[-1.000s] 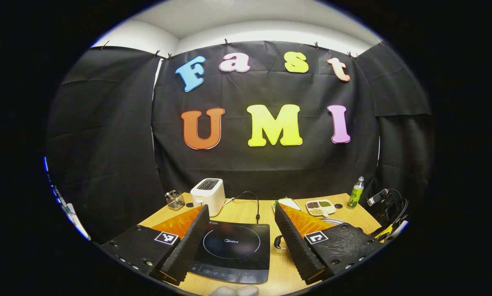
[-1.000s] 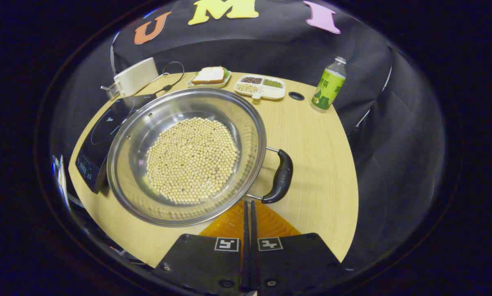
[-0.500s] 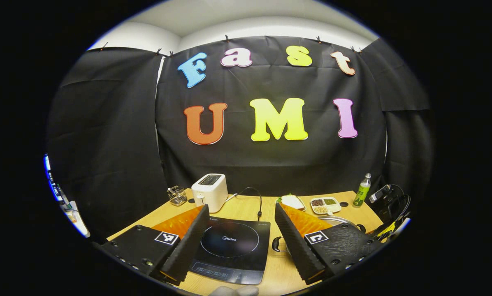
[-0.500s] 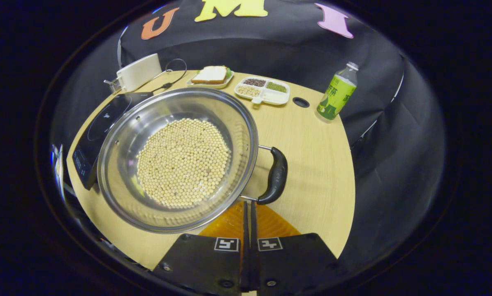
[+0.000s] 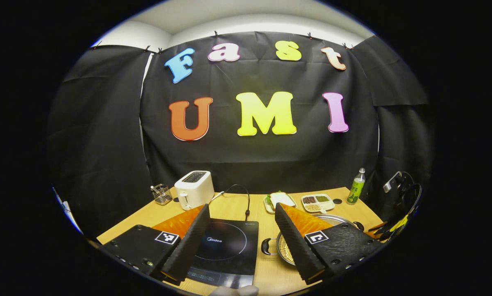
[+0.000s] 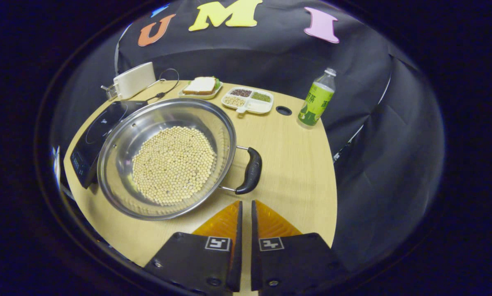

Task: First push the handle of the pot to place it horizontally, then grasp the pot with both hands and set it on the induction cooktop.

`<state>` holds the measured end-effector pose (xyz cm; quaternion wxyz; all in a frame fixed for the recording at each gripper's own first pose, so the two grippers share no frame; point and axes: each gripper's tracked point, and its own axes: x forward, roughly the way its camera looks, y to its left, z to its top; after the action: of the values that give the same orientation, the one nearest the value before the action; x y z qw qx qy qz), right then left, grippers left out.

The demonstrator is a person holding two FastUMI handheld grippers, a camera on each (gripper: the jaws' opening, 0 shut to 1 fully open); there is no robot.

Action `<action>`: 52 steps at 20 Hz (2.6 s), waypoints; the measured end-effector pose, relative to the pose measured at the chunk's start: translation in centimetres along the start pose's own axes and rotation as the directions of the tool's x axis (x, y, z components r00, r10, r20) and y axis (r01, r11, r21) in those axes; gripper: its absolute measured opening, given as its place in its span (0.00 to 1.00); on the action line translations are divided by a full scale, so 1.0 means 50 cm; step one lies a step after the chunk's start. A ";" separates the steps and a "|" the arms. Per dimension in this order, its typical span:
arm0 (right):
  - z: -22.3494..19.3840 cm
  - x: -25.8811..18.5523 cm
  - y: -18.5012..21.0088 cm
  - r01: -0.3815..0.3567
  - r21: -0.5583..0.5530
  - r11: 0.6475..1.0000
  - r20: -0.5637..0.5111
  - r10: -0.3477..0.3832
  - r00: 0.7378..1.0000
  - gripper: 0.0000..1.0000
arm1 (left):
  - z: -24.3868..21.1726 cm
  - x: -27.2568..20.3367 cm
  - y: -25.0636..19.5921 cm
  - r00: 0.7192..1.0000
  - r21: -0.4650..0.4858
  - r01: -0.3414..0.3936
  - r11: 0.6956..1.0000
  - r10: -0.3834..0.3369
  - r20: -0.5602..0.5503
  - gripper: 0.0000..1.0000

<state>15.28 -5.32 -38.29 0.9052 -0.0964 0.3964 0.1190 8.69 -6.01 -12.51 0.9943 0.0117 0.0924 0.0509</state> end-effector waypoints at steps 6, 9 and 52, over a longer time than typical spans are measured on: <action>0.049 -0.048 -0.034 0.054 0.053 0.997 0.097 -0.059 0.994 0.86 | -0.088 0.064 -0.046 0.994 0.018 0.071 0.997 -0.069 -0.082 0.95; 0.078 -0.052 -0.022 0.029 0.104 0.994 0.139 -0.044 0.989 0.86 | -0.142 0.094 -0.075 0.985 0.013 0.109 0.994 -0.106 -0.138 0.96; 0.081 0.105 0.040 0.001 0.215 0.977 -0.066 0.014 0.998 0.53 | -0.425 0.207 -0.158 0.837 -0.001 0.104 0.995 -0.089 -0.540 0.58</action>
<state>21.00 -1.61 -39.64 0.8962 -0.0008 0.4372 0.0753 15.68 -12.52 -35.52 0.9294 0.0062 0.3691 0.0007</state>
